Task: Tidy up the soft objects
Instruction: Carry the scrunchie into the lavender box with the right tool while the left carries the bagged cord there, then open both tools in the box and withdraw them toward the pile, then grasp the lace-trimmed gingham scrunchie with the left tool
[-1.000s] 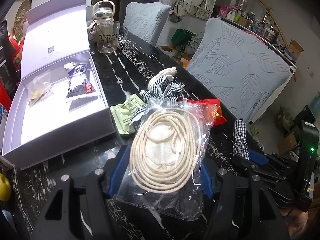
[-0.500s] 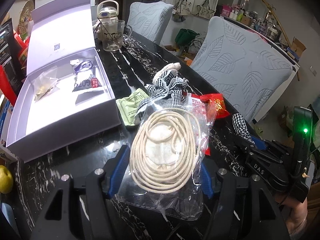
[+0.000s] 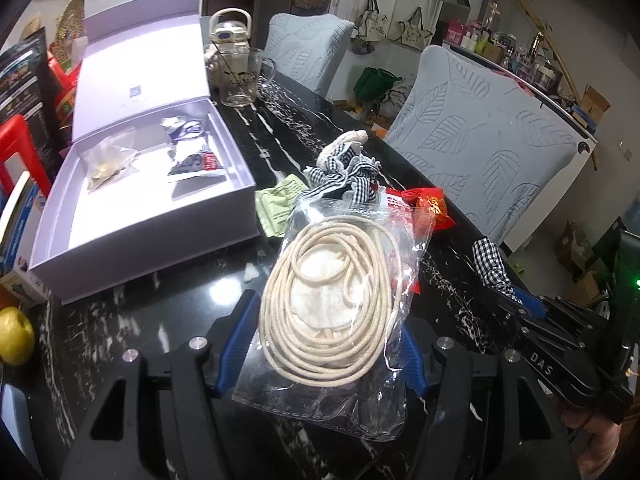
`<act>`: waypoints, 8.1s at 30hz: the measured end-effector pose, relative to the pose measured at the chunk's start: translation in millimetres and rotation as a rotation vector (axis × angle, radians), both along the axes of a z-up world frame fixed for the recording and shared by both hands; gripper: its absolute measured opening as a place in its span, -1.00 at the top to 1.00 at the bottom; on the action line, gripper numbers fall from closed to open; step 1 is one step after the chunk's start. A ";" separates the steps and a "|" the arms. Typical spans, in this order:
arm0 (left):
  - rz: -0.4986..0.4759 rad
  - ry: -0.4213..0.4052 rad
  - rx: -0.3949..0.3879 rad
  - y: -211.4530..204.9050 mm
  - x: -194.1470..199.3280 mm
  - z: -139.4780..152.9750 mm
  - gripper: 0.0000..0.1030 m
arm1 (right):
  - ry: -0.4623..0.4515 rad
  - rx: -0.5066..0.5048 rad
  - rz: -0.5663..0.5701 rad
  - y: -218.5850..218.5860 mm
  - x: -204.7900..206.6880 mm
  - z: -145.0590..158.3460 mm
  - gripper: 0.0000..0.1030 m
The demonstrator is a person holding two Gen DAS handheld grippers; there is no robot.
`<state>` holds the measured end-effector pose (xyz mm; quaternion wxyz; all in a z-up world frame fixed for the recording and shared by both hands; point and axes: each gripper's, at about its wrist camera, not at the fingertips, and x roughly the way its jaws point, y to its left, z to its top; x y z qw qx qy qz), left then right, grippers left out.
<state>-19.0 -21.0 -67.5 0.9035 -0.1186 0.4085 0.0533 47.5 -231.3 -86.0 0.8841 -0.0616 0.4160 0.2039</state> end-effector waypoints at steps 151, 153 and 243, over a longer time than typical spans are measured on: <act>0.461 0.059 0.230 240.9 132.6 70.7 -0.25 | -0.031 0.085 0.513 315.7 139.9 95.5 0.13; 0.458 0.038 0.237 235.8 127.3 81.9 -0.26 | -0.052 0.092 0.507 310.1 136.0 105.3 0.13; -0.087 -0.021 0.129 -22.7 82.8 11.5 -0.87 | -0.084 0.092 0.075 0.5 33.6 35.2 -0.59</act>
